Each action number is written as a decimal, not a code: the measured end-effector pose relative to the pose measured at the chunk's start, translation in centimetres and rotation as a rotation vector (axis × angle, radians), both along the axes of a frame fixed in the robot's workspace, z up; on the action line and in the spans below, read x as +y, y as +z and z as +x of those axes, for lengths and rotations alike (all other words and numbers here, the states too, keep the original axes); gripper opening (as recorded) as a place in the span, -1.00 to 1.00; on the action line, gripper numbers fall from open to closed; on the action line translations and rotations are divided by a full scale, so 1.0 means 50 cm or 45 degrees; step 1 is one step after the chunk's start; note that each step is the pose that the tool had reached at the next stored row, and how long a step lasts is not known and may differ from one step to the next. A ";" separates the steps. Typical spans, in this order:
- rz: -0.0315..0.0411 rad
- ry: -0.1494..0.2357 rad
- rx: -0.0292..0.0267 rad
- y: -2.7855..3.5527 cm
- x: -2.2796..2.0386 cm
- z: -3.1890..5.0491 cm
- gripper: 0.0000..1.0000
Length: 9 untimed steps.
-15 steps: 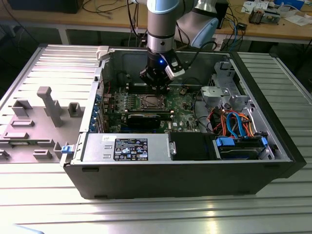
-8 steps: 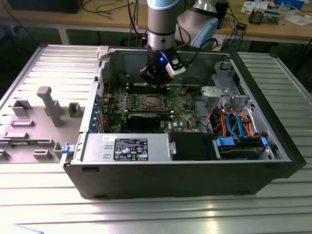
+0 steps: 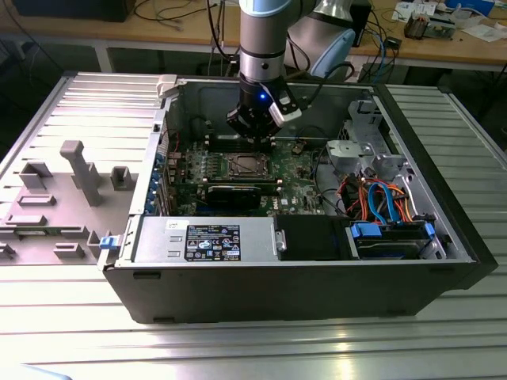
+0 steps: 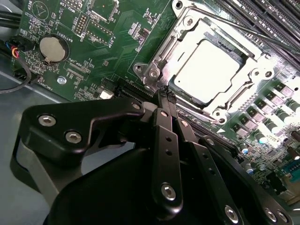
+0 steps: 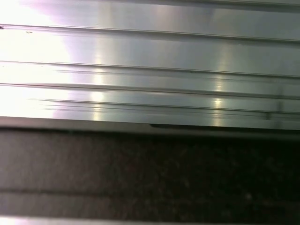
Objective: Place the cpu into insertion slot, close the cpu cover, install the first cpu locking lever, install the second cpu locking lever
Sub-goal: 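Install the second cpu locking lever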
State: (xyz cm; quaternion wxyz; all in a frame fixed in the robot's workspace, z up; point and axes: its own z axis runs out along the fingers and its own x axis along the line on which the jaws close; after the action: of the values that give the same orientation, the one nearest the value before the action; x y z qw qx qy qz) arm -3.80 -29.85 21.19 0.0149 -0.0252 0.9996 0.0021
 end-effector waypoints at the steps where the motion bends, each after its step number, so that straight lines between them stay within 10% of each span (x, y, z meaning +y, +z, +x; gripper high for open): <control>1: 0.0000 0.000 0.0000 0.000 -0.0001 0.000 -0.79; 9: 0.0001 0.000 0.0000 0.000 -0.0115 0.000 -0.79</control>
State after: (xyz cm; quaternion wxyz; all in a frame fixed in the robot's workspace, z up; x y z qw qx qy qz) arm -3.80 -30.43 21.19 0.0149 -0.0252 0.9996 0.0021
